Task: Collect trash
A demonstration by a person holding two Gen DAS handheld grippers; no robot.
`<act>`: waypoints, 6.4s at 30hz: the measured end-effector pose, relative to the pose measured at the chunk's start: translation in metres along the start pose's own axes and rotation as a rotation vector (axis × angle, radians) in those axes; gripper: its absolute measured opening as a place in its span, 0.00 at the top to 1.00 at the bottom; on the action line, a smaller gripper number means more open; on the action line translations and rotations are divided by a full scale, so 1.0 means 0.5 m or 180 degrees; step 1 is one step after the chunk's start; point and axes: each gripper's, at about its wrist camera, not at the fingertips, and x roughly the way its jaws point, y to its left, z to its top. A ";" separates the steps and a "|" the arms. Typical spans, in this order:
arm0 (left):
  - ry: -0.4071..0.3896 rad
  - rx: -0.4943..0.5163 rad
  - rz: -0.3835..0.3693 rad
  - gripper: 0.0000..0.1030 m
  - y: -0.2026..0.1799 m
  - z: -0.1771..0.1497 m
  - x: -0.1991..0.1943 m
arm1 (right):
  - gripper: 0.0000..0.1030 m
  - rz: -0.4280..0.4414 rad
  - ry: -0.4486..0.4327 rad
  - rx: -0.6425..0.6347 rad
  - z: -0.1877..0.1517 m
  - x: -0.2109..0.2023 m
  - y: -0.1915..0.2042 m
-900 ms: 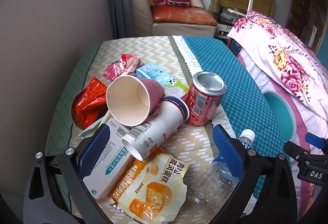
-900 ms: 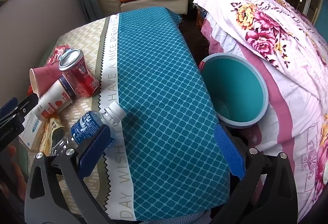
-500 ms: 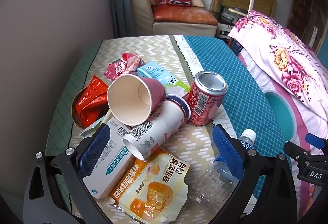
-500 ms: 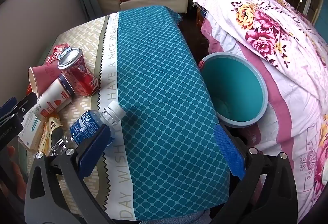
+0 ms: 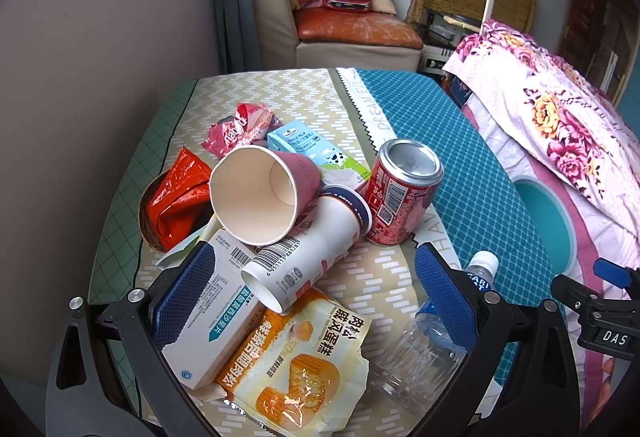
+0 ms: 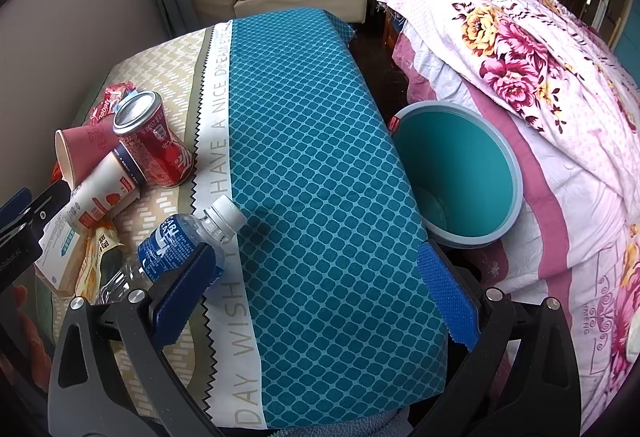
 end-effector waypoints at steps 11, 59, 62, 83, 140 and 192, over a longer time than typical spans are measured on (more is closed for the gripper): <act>-0.0009 0.0004 -0.0009 0.03 -0.005 -0.006 -0.006 | 0.06 -0.0025 0.0047 -0.0014 0.009 0.001 0.007; 0.0099 0.0344 -0.0243 0.03 0.077 -0.026 -0.010 | 0.06 0.0165 0.0475 0.0001 0.023 0.025 0.087; 0.0117 0.0405 -0.0283 0.03 0.099 -0.031 -0.007 | 0.06 0.0270 0.0637 0.0030 0.018 0.044 0.107; 0.0663 0.0530 -0.0398 0.03 0.224 -0.092 0.052 | 0.22 0.0806 0.1017 0.0119 -0.005 0.169 0.197; 0.1274 0.0869 -0.0667 0.58 0.035 -0.103 0.037 | 0.26 0.1144 0.0633 0.0119 -0.032 0.121 0.001; 0.0767 0.0412 -0.0324 0.40 0.114 -0.056 -0.109 | 0.31 0.1226 0.0367 0.0099 -0.002 0.073 -0.033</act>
